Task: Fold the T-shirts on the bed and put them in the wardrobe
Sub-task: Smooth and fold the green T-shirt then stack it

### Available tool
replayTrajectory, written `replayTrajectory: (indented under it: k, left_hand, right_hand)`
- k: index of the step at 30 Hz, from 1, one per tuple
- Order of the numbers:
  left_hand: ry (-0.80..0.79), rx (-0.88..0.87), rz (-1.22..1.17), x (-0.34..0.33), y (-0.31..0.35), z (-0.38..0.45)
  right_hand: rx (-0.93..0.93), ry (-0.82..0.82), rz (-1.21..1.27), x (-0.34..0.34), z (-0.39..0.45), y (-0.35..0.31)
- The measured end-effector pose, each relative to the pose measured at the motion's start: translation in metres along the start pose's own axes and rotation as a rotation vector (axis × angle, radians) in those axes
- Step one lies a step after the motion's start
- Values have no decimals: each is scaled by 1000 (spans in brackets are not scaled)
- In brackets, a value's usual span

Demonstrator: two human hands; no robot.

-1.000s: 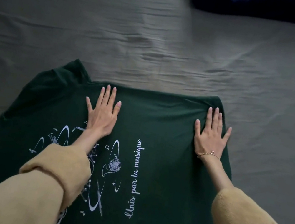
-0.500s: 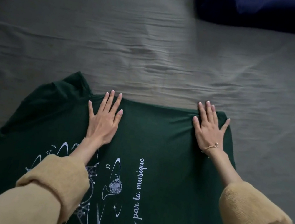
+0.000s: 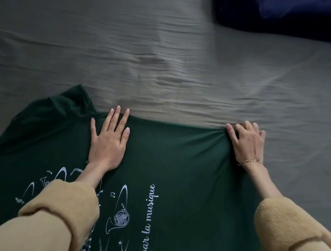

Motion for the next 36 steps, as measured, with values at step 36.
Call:
replayTrajectory:
  k: [36]
  left_hand:
    - [-51,-223,-10,-9,25,-25]
  right_hand:
    - [-53,-47,-115,-9,-72,-41]
Point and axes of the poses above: each hand's wrist, its own z-axis towards the middle knuckle, its own x-axis out of the back of the hand, y = z × x, the point moved 4 cm from there along z, towards the middle knuckle, and after that the axes turned 5 degrees about -z, right-handed, at the moved point
